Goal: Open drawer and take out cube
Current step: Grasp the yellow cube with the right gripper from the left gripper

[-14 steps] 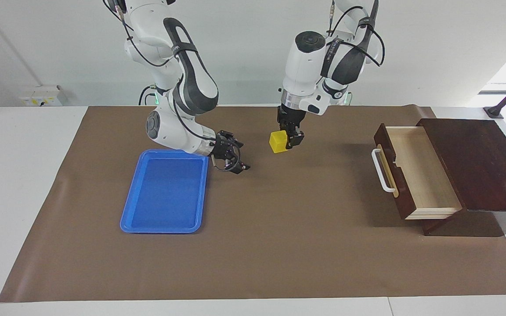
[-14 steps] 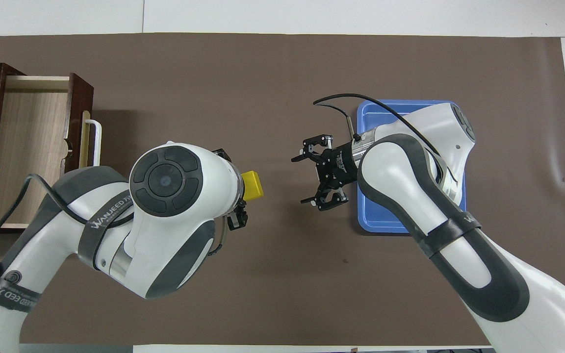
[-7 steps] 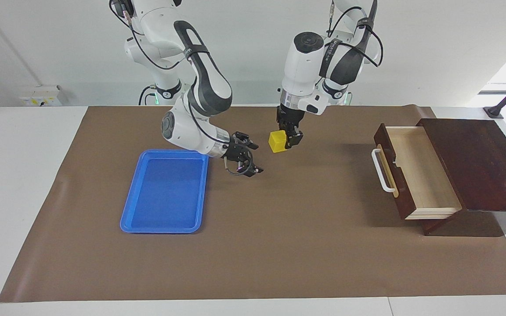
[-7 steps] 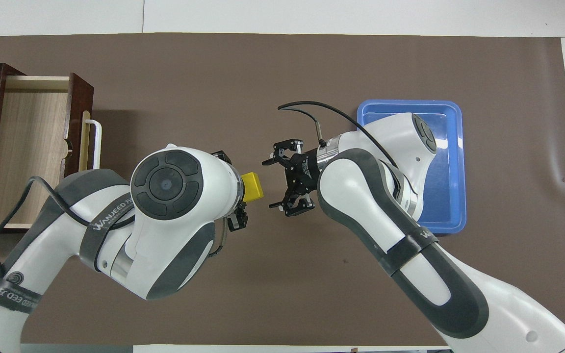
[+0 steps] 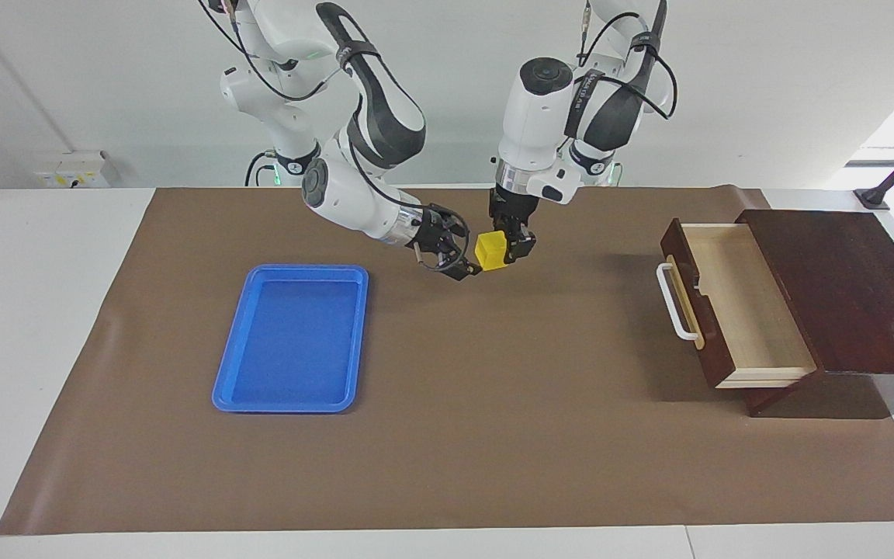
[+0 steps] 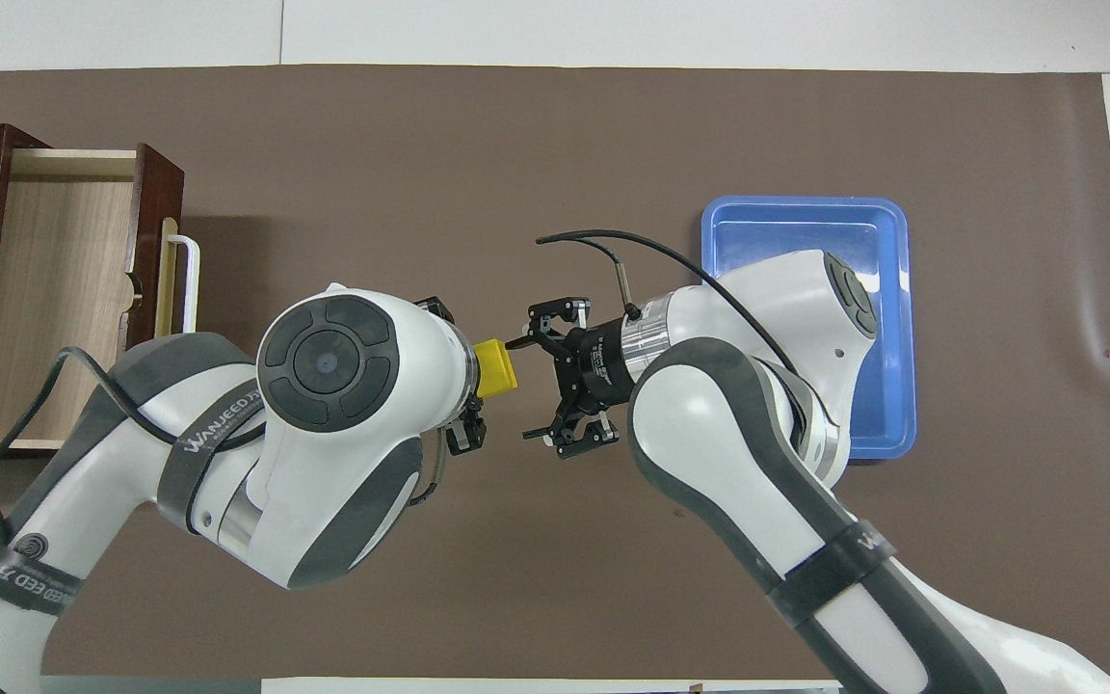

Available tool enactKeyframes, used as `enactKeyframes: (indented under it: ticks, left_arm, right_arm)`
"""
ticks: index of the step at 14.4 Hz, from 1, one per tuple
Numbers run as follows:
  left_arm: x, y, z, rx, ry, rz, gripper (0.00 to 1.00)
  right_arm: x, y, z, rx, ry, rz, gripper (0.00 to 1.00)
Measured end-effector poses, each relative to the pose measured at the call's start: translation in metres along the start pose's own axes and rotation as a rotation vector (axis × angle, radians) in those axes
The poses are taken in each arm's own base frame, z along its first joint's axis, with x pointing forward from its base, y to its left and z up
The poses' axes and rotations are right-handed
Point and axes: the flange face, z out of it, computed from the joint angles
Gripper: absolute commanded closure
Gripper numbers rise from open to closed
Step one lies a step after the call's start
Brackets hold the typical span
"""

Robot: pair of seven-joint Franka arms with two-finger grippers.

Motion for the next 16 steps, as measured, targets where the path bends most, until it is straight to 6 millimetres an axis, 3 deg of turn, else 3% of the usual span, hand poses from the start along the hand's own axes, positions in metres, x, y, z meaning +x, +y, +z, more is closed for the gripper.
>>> enactKeyframes:
  ticks: [8, 14, 16]
  left_arm:
    - [0.007, -0.001, 0.008, 0.012, 0.017, -0.008, 0.87]
    - [0.005, -0.001, 0.005, 0.000, 0.002, -0.004, 0.87]
    - [0.004, -0.002, 0.005, 0.000, 0.002, -0.004, 0.87]
  right_arm:
    - [-0.003, 0.010, 0.018, 0.044, 0.039, -0.008, 0.00]
    - [0.000, -0.004, -0.006, 0.067, 0.020, 0.002, 0.00]
    - [-0.003, -0.004, -0.005, 0.067, 0.018, -0.004, 0.00]
